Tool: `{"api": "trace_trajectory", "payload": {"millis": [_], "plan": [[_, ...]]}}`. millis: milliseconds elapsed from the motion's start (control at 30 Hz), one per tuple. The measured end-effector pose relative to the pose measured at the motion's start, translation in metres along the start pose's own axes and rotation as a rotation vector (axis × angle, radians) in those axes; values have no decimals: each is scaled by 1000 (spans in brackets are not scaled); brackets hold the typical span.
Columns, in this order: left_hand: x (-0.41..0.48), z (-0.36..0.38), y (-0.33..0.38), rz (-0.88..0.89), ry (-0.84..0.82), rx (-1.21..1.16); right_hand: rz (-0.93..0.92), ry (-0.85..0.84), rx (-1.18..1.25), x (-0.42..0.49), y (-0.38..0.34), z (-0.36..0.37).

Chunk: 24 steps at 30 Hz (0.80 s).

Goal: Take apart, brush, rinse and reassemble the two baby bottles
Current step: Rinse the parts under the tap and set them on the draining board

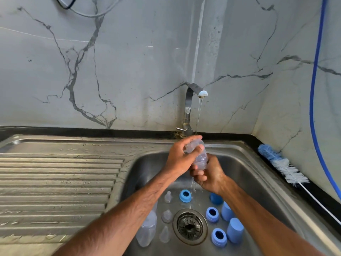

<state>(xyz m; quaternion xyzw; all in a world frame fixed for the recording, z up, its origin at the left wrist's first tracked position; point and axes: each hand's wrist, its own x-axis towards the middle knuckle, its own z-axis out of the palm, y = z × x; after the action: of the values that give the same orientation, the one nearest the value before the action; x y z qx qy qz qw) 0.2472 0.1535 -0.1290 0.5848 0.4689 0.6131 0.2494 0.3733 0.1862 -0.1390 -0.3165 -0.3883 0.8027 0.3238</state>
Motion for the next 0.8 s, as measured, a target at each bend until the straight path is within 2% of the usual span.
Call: {"api": "trace_trajectory", "payload": {"millis": [100,200,300,433,500,567,667,733,800], "plan": [[-1,2,-3,135,175,254,-223,185,-243,1,6,14],[4,-2,1,168,264,277,-301,205,-226,1,3,23],[8,-5,1,3,138,150,-171,143,-135,-2,-6,21],[10,-4,0,-203,-102,-210,90,56,120,-3,-18,7],[11,-4,-3,-210,-100,-125,79,49,99,-3,-22,4],[8,0,-8,-178,48,78,-74,89,-94,0,-21,9],[4,0,-13,-354,283,54,-330,208,-605,2,-15,14],[0,-5,-18,-444,280,37,-366,223,-829,2,-12,11],[-3,-7,-18,-357,224,57,-349,254,-898,3,-12,8]]}}
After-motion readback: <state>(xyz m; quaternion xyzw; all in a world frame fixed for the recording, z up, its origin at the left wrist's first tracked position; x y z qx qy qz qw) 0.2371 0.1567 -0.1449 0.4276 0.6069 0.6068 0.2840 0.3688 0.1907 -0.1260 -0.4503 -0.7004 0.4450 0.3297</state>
